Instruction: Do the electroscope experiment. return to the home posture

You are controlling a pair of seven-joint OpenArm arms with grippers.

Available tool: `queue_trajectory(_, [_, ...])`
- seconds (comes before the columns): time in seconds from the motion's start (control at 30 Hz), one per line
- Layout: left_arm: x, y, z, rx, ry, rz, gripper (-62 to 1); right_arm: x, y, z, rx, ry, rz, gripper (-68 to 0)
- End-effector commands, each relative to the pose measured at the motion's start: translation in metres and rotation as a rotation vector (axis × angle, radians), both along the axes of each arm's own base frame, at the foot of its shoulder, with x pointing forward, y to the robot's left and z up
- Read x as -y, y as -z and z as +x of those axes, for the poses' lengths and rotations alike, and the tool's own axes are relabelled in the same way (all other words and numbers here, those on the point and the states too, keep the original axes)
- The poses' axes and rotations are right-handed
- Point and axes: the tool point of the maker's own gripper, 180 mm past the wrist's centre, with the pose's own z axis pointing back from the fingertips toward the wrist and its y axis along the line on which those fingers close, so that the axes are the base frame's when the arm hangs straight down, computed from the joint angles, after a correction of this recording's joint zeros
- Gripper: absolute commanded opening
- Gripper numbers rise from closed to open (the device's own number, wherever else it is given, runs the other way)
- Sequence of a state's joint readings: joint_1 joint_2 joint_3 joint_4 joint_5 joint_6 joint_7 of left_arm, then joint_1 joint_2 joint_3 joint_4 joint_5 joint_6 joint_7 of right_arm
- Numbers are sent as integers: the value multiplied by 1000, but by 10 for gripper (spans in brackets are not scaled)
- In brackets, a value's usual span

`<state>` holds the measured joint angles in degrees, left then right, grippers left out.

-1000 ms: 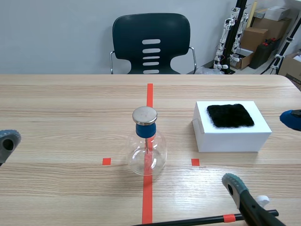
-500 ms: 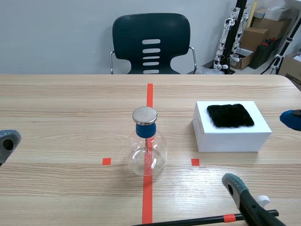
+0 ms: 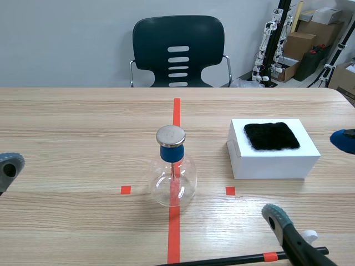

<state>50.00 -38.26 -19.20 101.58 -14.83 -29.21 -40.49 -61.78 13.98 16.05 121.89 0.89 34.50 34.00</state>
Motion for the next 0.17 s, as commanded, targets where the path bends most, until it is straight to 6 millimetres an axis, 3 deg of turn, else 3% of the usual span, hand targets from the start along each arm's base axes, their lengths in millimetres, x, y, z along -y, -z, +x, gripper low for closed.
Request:
queue_trajectory(0.0, [2,-6,-1,10,2,-25,14,0,-7,2,24,3,17,4])
queue_trajectory(0.13, [2,-6,-1,10,2,-25,14,0,-7,2,24,3,17,4])
